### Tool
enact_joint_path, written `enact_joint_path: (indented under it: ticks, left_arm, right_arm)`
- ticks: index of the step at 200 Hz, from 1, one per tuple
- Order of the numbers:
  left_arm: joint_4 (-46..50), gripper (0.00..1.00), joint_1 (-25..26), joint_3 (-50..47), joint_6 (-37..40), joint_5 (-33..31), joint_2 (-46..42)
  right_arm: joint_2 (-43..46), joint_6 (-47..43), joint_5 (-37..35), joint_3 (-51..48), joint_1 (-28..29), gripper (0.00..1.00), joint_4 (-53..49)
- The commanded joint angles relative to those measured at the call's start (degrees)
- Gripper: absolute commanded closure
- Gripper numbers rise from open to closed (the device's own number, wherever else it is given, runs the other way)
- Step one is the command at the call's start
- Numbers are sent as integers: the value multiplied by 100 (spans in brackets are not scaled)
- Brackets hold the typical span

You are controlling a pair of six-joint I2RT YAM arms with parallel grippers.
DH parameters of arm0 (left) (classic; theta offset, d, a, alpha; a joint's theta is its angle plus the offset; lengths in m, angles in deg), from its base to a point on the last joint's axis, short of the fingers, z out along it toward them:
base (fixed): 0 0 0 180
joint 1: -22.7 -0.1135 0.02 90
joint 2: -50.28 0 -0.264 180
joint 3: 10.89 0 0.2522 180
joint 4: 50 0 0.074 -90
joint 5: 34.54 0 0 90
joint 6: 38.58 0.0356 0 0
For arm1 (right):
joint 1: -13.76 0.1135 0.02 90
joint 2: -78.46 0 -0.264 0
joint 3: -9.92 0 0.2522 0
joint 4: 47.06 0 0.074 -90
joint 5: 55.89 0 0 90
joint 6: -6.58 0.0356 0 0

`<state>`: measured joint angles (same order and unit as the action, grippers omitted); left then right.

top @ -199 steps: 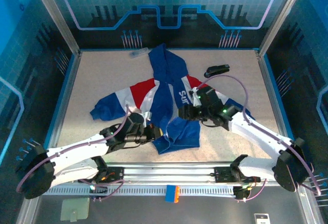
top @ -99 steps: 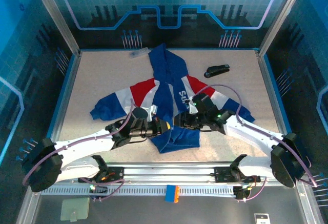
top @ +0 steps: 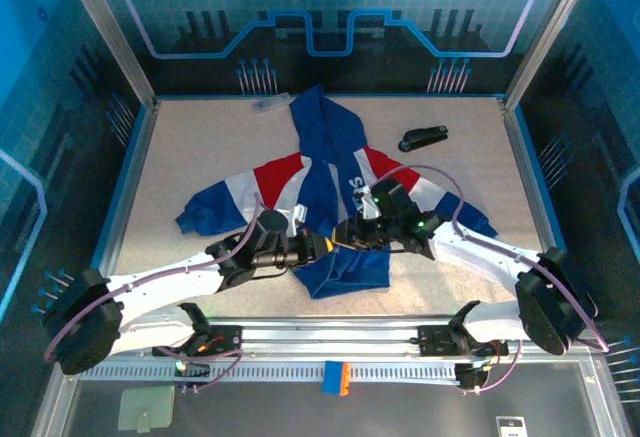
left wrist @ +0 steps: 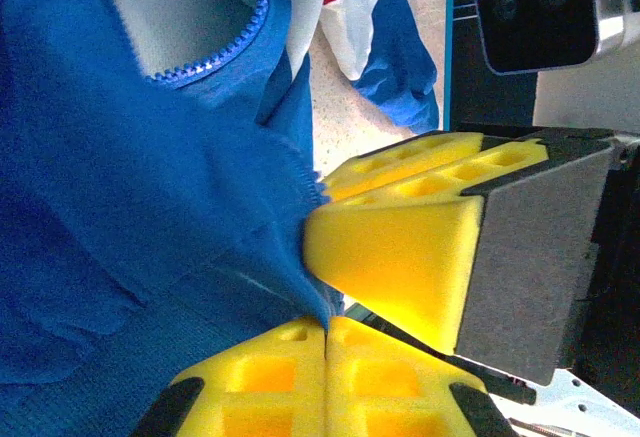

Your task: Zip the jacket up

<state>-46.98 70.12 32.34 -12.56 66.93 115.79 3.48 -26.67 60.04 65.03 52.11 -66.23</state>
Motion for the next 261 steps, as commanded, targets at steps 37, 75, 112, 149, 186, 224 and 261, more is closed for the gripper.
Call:
enact_joint_path:
  ticks: [37, 75, 112, 149, 186, 224, 261]
  left_arm:
    - [2031, 73, -11, 664, 923, -297, -779]
    - [3010, 50, -169, 913, 1208, -672, -1597]
    - [2840, 48, -336, 746, 1136, -577, -1999]
    - [1902, 55, -368, 725, 997, 76, -1660]
    - [1304, 66, -323, 999, 972, 590, -980]
    - [1131, 68, -308, 986, 942, 629, -952]
    - [651, 74, -312, 691, 608, 752, -960]
  right_arm:
    - [42, -850, 211, 734, 130, 99, -569]
    - [137, -1292, -80, 1214, 131, 100, -1226]
    - [169, -1482, -31, 1458, 144, 100, -1575]
    - [142, -1695, -50, 1893, 164, 100, -2254]
    - [29, -1525, 121, 2036, 166, 100, -2263]
    - [63, -1246, 77, 1862, 163, 100, -2023]
    - [99, -742, 202, 1570, 160, 100, -1513]
